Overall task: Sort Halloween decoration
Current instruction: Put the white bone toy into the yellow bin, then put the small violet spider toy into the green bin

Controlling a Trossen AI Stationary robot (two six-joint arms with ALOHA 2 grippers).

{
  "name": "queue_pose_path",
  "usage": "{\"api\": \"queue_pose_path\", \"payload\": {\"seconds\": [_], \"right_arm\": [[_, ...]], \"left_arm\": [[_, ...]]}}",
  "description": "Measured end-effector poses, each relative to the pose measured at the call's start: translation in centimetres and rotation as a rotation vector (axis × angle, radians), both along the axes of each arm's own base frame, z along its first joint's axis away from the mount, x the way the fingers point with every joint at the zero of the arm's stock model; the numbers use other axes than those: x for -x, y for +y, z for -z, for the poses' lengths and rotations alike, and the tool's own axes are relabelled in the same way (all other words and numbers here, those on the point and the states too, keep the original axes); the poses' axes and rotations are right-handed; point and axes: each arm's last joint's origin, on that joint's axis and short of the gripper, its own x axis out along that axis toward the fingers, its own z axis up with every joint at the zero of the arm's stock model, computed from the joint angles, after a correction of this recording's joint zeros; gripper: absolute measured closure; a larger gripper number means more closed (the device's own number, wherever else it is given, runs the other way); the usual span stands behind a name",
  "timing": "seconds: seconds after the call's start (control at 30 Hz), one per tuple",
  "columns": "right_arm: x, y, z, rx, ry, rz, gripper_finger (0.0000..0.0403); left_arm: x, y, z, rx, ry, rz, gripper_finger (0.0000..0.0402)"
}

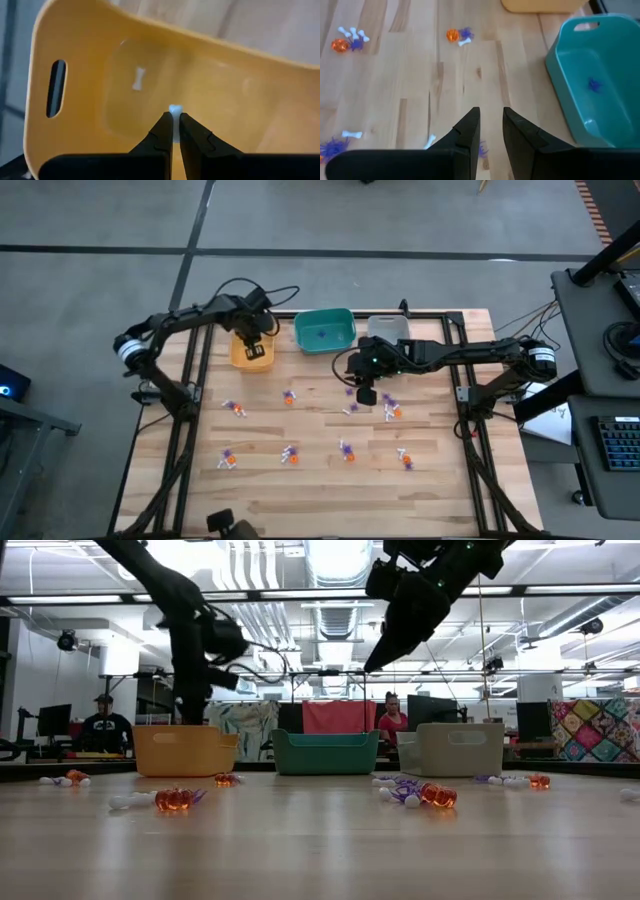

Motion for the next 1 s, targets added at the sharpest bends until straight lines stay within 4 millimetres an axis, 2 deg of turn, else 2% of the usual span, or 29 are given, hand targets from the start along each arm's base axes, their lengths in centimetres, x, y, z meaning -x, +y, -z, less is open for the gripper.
{"api": "queue_pose_path", "payload": {"seconds": [0.2, 0.43, 0.83, 1.0], "right_arm": [[0.0, -0.3, -0.1, 0.014, -0.010, -0.001, 0.0330], [0.0, -0.4, -0.1, 0.007, -0.010, 0.006, 0.0330], [0.0, -0.4, -0.1, 0.006, -0.007, 0.006, 0.0330], [0.0, -0.3, 0.0, 0.006, -0.006, 0.006, 0.0330]], "left_arm": [[-0.8, 1.3, 1.5, -0.028, 0.094, 0.008, 0.0401], [-1.7, 2.4, 1.7, -0.031, 0.097, 0.013, 0.0400], [-1.7, 2.4, 2.0, -0.018, 0.104, -0.007, 0.0353], [-1.6, 2.4, 1.7, -0.017, 0.102, -0.018, 0.0348]]}}
